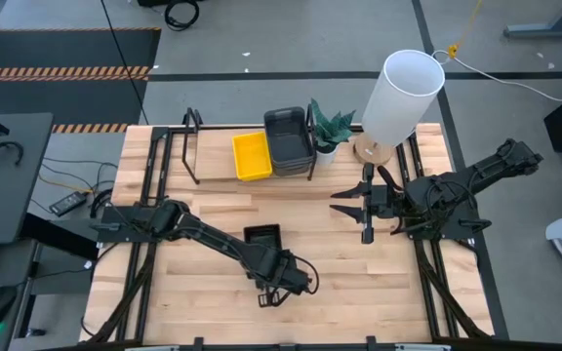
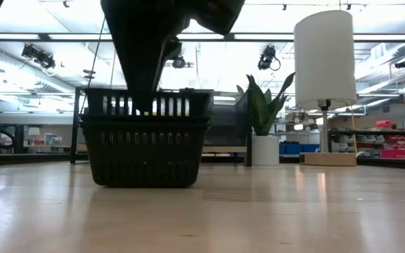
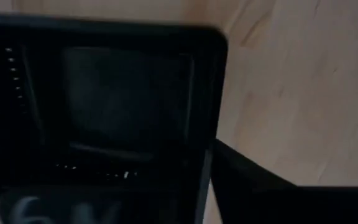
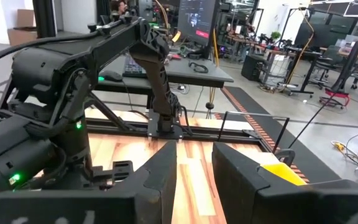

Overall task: Stack baskets on shelf by color
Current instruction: Stack the top black bin on top of the bottom black bins, then put the stacked black bins on the shelf

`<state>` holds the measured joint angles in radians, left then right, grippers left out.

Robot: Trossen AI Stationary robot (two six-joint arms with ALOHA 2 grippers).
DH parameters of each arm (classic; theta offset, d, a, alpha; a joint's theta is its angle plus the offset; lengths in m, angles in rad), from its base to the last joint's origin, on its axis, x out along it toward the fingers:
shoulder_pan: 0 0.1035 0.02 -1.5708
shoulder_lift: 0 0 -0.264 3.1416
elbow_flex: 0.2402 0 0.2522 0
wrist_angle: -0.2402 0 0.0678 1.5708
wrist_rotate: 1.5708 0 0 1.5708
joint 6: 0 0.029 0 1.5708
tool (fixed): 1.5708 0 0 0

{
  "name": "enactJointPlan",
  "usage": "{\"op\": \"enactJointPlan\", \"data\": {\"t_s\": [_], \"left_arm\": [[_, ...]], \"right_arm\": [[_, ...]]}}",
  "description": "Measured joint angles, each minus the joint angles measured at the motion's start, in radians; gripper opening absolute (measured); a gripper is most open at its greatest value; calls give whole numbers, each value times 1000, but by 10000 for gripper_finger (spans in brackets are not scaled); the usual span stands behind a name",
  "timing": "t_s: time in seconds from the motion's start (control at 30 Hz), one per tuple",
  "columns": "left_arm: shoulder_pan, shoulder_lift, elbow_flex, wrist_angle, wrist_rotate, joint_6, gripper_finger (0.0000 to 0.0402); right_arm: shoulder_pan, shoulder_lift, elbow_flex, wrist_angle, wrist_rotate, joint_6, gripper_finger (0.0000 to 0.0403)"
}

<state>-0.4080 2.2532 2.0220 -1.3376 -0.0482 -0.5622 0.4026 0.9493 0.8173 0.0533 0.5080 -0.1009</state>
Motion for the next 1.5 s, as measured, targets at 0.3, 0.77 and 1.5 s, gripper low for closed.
{"op": "enactJointPlan", "data": {"t_s": [0.3, 0.77, 1.5], "left_arm": [[-8, -9, 0, 64, 20, 16, 197], [-50, 34, 0, 96, -123, 27, 190], [-58, 39, 0, 29, -124, 141, 21]], "right_arm": [[0, 0, 0, 3, 0, 0, 108], [0, 0, 0, 4, 0, 1, 108], [0, 0, 0, -2, 0, 4, 108]]}}
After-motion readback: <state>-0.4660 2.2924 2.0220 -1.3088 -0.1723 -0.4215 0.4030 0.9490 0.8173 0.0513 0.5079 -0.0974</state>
